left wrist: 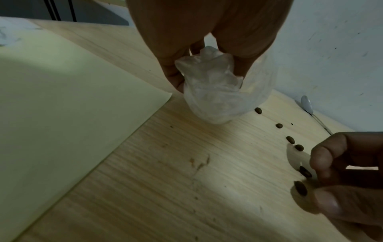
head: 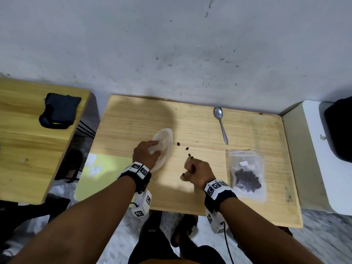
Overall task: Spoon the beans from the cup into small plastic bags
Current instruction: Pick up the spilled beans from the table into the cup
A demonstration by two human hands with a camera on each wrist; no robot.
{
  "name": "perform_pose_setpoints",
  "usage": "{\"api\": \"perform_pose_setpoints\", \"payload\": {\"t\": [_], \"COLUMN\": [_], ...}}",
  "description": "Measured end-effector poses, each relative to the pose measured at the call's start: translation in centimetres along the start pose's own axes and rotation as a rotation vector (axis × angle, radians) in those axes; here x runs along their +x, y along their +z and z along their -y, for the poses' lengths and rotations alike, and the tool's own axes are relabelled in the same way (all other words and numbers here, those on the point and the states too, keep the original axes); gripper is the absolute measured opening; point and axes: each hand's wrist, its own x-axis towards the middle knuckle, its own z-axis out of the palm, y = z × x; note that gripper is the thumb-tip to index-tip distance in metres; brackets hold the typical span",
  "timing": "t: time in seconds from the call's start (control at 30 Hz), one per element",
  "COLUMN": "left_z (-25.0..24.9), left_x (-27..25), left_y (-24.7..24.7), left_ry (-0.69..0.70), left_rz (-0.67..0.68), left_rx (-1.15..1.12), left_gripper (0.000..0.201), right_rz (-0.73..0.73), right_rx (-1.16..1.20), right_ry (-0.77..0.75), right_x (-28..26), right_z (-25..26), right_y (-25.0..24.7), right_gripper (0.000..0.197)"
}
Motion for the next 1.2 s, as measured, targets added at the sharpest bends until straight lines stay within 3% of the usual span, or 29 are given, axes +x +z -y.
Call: {"api": "perform_pose_setpoints", "payload": {"t": [0.13, 0.23, 0.43, 0.53, 0.77, 1.0, 1.07, 1.2], "left_z": [0.1, 0.2, 0.4, 0.4, 0.4, 0.4, 0.4, 0.3], "left_x": [0.3, 0.6, 1.2, 1.4, 2.0, 2.8, 3.1, 3.9], "left_y": [0.0, -0.1, -0.3, -0.3, -0.3, -0.5, -0.5, -0.7], "left_ry": [0.0, 0.011, 0.032, 0.018, -0.009, 0.003, 0.007, 0.022], "left_rz": [0.003, 0.011, 0.018, 0.031, 0.052, 0.056, 0.053, 0.067], "left_rx": [0.009, 0.023, 0.033, 0.036, 0.038, 0.034, 0.027, 0.059], "left_gripper": [0.035, 0.035, 0.035, 0.035, 0.035, 0.037, 0.037, 0.037], "right_rz": [0.024, -0.073, -0.171, -0.159, -0.179, -0.362, -0.34, -0.117], "right_rx": [-0.107, -0.133, 0.012, -0.071, -0.172, -0.126, -0.155, -0.238], "right_ry": [0.015, 0.014, 0.1, 0.095, 0.031, -0.047, -0.058, -0.095], "right_x": [0.5, 1.1, 1.1, 1.4, 3.2, 4.2, 4.6, 4.9], "right_z": [0.8, 0.9, -0.1, -0.3, 1.4, 1.6, 1.6, 1.7], "right_y": [0.0, -0.5, -1.8, -1.9, -2.0, -2.7, -2.6, -1.8], "right_gripper": [0.032, 0.028, 0.032, 0.036, 0.022, 0.027, 0.028, 0.023]}}
